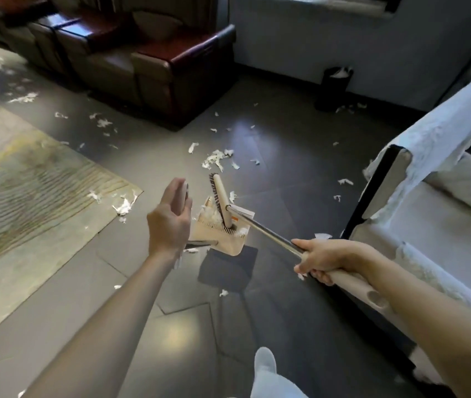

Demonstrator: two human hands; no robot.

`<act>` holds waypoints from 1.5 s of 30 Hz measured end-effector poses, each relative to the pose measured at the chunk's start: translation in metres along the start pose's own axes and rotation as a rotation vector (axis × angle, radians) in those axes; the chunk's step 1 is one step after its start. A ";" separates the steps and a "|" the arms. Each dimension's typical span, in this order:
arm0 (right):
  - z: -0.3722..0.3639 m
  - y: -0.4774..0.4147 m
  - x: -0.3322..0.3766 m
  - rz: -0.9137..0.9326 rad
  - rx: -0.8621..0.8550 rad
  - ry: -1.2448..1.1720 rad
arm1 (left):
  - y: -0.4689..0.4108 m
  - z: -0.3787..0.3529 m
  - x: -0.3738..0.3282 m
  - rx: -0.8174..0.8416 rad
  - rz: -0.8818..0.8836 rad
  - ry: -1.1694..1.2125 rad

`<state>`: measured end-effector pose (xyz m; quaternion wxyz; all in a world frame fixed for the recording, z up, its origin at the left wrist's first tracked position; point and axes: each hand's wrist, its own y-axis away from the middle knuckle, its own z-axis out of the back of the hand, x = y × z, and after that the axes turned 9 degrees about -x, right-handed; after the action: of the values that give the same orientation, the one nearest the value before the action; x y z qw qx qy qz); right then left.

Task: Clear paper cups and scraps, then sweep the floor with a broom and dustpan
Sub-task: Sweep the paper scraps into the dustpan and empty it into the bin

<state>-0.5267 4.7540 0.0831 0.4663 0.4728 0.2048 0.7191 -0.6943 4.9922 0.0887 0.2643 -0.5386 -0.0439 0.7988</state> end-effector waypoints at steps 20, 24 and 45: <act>0.240 -0.256 0.242 -0.047 -0.231 -0.195 | -0.454 -0.260 -0.011 0.320 -0.244 0.132; 0.302 -0.311 0.271 -0.097 -0.292 -0.258 | -0.537 -0.337 -0.026 0.374 -0.255 0.191; 0.802 -0.644 0.332 -0.138 -0.449 -0.463 | -0.899 -0.857 -0.186 0.496 -0.375 0.370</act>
<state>0.4400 5.2334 0.1481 0.6409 0.4939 -0.0388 0.5863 0.4523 5.4910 0.2073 0.5322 -0.5760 0.1018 0.6120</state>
